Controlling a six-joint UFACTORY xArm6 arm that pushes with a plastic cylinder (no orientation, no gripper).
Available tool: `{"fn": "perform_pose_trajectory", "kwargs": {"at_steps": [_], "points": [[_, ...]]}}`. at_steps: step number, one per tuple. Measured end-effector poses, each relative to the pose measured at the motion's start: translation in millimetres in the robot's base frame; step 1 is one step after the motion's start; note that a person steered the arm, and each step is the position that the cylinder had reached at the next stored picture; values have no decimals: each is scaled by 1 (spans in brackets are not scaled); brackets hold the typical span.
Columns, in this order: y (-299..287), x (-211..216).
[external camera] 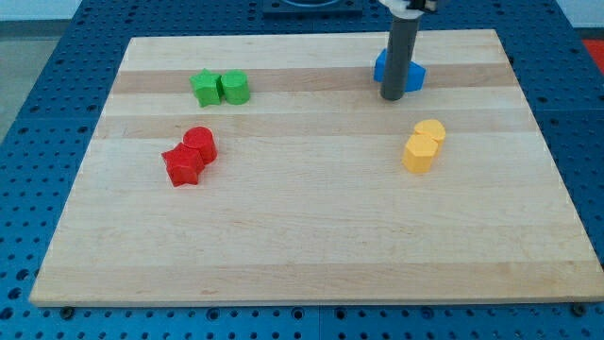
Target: Separate the blue triangle from the cube
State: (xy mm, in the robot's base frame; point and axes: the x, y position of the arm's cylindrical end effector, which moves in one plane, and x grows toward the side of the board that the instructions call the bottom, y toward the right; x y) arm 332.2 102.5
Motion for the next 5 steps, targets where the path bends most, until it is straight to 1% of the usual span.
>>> {"fn": "perform_pose_trajectory", "kwargs": {"at_steps": [1, 2, 3, 5], "points": [[-38, 15], [-48, -5], [-43, -26], [-1, -44]]}}
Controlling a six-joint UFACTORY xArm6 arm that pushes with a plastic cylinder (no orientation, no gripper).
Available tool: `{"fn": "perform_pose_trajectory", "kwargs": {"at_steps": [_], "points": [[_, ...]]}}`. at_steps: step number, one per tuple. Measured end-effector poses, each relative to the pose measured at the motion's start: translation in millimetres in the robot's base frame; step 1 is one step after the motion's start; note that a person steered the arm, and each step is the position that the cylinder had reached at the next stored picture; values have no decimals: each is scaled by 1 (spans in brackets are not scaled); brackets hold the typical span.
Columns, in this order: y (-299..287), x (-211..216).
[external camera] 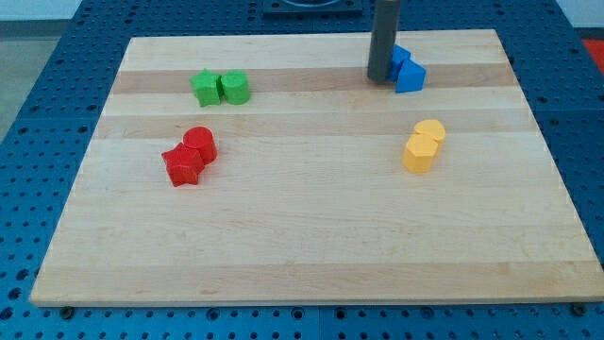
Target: Separate the blue triangle from the cube
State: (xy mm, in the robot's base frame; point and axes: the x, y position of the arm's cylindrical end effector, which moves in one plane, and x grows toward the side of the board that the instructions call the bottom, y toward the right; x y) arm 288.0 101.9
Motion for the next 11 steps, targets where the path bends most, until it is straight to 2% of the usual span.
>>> {"fn": "perform_pose_trajectory", "kwargs": {"at_steps": [1, 3, 6, 7, 8, 10, 11], "points": [[2, -6], [49, -6], [73, 29], [101, 30], [89, 46], [59, 36], [39, 46]]}}
